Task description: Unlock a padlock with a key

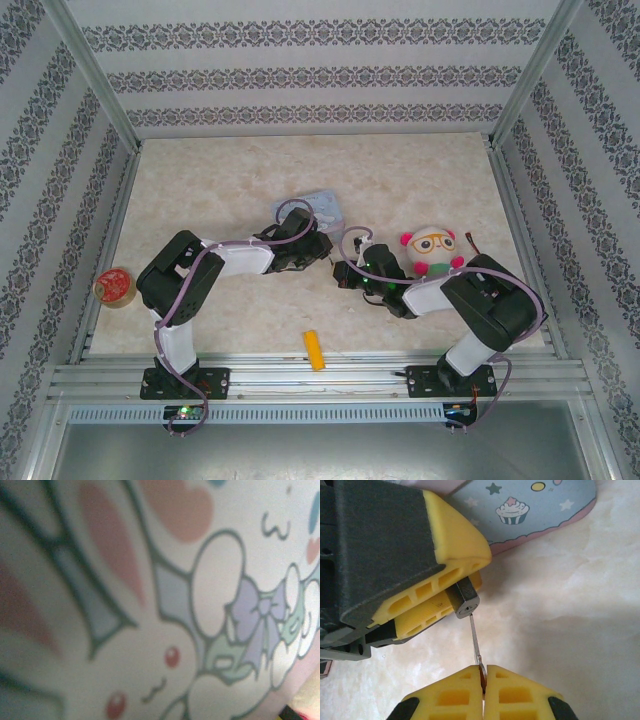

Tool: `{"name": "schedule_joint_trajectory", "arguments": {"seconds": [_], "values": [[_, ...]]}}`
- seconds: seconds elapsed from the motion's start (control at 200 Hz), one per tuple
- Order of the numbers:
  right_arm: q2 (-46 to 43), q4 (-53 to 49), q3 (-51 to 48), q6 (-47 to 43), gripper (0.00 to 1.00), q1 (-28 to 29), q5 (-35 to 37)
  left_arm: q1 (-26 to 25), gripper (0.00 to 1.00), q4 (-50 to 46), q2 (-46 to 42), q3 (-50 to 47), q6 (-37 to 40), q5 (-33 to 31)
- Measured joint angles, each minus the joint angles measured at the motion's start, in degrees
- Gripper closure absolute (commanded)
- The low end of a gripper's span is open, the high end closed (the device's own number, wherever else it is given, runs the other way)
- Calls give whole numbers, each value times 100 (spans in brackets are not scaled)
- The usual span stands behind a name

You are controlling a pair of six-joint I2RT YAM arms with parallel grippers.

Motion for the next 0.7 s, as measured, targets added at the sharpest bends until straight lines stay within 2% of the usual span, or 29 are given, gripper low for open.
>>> {"name": "schedule_joint_trajectory", "arguments": {"seconds": [0.7], "values": [[254,-2,227,-107,100,0,-13,0,100,22,0,0,-15,15]]}}
